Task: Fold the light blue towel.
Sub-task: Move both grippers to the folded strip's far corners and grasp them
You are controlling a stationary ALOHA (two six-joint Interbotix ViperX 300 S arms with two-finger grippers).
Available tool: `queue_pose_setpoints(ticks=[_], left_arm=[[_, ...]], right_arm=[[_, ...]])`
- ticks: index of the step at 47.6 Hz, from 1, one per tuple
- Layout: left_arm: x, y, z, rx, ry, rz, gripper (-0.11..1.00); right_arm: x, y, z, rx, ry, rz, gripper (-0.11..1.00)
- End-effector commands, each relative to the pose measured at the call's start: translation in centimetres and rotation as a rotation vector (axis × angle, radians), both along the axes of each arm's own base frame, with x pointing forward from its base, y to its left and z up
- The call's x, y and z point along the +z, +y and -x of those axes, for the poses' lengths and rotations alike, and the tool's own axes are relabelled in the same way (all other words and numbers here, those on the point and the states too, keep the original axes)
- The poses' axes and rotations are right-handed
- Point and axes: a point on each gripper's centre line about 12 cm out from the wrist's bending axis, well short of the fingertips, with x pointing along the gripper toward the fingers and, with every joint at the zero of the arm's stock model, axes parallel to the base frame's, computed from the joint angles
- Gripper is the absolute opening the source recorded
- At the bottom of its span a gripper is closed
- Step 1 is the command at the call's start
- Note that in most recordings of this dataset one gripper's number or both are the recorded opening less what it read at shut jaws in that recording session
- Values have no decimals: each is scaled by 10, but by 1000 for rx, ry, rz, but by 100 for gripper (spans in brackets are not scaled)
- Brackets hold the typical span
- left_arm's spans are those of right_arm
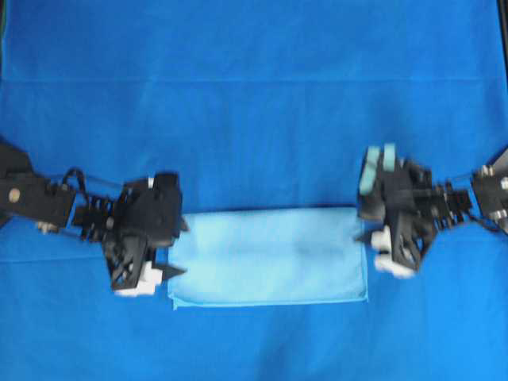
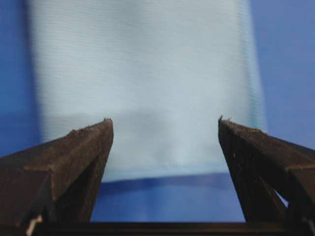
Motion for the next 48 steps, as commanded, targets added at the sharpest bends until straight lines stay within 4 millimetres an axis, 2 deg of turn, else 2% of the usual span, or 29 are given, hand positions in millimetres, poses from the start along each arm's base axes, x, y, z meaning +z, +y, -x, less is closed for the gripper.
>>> queue_pose_setpoints(ticks=[1, 5, 13, 24, 31, 40, 48], left_arm=[[10, 12, -5, 16, -35, -12, 80], [10, 19, -6, 14, -38, -35, 80], [2, 33, -5, 25, -18, -62, 79], [-15, 37, -2, 34, 31, -68, 78], [-26, 37, -1, 34, 60, -71, 78], [-39, 37, 0, 34, 101, -75, 77], [-41, 37, 2, 40, 108, -71, 75]], right_arm=[[5, -15, -2, -20, -3, 38, 56], [5, -28, -2, -41, 1, 65, 56], [3, -39, -3, -56, 8, 88, 56], [-12, -36, -9, -53, 12, 68, 56], [-25, -25, -16, -26, 19, 49, 56], [-40, -21, -14, -33, 57, 30, 55], [-43, -21, -12, -45, 66, 22, 55]])
